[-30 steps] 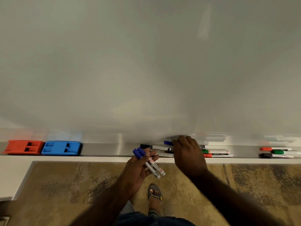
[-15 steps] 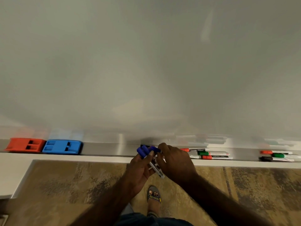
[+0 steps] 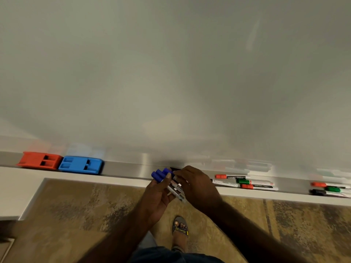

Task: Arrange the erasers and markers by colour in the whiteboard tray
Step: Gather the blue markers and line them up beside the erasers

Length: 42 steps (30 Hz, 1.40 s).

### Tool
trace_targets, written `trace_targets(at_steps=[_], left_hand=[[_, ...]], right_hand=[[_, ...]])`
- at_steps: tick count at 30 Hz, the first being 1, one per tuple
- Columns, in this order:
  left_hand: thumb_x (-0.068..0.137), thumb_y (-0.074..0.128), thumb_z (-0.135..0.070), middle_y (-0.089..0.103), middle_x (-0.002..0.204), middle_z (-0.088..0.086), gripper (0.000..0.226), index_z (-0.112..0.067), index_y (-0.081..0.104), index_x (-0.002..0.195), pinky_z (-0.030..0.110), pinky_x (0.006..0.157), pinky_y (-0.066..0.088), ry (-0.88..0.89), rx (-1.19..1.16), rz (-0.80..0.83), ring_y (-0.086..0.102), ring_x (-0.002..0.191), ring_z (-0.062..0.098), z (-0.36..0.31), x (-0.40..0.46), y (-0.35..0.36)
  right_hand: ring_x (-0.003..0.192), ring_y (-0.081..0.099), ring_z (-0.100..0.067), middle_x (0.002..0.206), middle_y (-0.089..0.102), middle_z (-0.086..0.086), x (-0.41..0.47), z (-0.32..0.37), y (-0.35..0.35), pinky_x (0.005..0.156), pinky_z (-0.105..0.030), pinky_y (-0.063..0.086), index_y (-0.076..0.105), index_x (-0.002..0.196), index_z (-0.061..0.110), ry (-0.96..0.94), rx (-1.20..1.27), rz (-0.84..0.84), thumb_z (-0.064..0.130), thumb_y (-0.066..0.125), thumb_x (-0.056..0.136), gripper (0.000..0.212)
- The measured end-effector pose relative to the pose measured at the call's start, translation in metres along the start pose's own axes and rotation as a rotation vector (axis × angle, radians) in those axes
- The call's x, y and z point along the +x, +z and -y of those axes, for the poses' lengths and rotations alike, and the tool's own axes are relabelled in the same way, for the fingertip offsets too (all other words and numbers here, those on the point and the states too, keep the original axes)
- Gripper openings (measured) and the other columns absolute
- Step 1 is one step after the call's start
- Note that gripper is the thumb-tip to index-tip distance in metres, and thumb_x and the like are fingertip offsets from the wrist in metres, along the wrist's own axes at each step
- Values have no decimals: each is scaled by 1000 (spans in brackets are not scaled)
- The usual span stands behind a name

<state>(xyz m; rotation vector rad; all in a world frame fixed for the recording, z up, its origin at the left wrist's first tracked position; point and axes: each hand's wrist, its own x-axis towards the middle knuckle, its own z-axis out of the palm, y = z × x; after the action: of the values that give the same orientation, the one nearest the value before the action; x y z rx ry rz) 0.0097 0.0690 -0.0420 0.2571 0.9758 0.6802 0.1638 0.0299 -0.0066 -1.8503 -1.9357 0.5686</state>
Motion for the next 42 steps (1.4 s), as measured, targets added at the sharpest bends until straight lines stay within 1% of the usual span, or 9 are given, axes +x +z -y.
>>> trace_targets(at_steps=[5, 8, 12, 18, 26, 30, 36, 40, 42], left_hand=[[100, 55, -12, 69, 123, 27, 35, 2, 55, 132, 47, 79, 64, 31, -94, -60, 69, 106, 38, -12, 1, -14], [102, 53, -14, 61, 133, 30, 43, 5, 49, 140, 47, 89, 58, 69, -151, -105, 64, 117, 41, -20, 5, -22], [103, 52, -13, 55, 141, 31, 46, 5, 44, 144, 44, 90, 58, 127, -226, -140, 55, 130, 44, -30, 8, -31], [103, 51, -12, 53, 143, 31, 47, 4, 42, 146, 51, 103, 50, 172, -291, -208, 51, 133, 46, -39, 10, -44], [101, 55, -12, 56, 138, 33, 48, 9, 44, 143, 41, 89, 57, 199, -291, -237, 59, 123, 43, -62, 8, -72], [98, 59, -16, 72, 115, 24, 44, 8, 53, 134, 37, 84, 63, 195, -188, -201, 72, 101, 32, -78, 5, -85], [99, 63, -22, 77, 109, 18, 31, 1, 64, 121, 34, 82, 63, 193, 55, -282, 75, 103, 29, -104, -8, -108], [96, 67, -27, 76, 105, 13, 28, -7, 68, 116, 45, 88, 61, 328, 621, -571, 73, 98, 30, -118, -14, -125], [95, 67, -29, 75, 105, 6, 26, -13, 69, 116, 34, 81, 58, 492, 997, -672, 70, 95, 23, -126, -17, -129]], right_hand=[[86, 58, -1, 97, 67, 11, 9, 6, 13, 72, -8, 38, 71, 108, 25, 229, 202, -135, 28, 67, 96, 14], [85, 62, 0, 91, 68, 16, 12, 7, 26, 70, -13, 45, 68, 101, 32, 404, 370, -149, 33, 71, 92, 9], [87, 73, -7, 97, 74, 7, 15, 15, 40, 69, -29, 63, 67, 113, 31, 683, 829, -81, 39, 78, 88, 28], [92, 77, -29, 100, 79, -11, 32, 28, 64, 75, -39, 63, 69, 113, 10, 935, 1356, 18, 10, 74, 91, 22], [94, 77, -31, 104, 78, -16, 54, 48, 94, 74, -36, 61, 72, 111, 5, 981, 1432, -65, 2, 74, 89, 23], [91, 77, -30, 99, 79, -14, 64, 56, 103, 72, -34, 62, 75, 107, 7, 964, 1401, -81, 1, 75, 88, 20], [92, 77, -29, 97, 79, -12, 78, 61, 109, 80, -39, 63, 75, 106, 7, 925, 1352, -123, -1, 75, 87, 21], [90, 77, -25, 95, 80, -9, 82, 60, 114, 74, -32, 63, 77, 102, 11, 907, 1326, -146, 1, 76, 86, 18], [90, 77, -27, 94, 80, -10, 83, 60, 119, 73, -31, 62, 78, 101, 10, 906, 1320, -161, 0, 78, 85, 19]])
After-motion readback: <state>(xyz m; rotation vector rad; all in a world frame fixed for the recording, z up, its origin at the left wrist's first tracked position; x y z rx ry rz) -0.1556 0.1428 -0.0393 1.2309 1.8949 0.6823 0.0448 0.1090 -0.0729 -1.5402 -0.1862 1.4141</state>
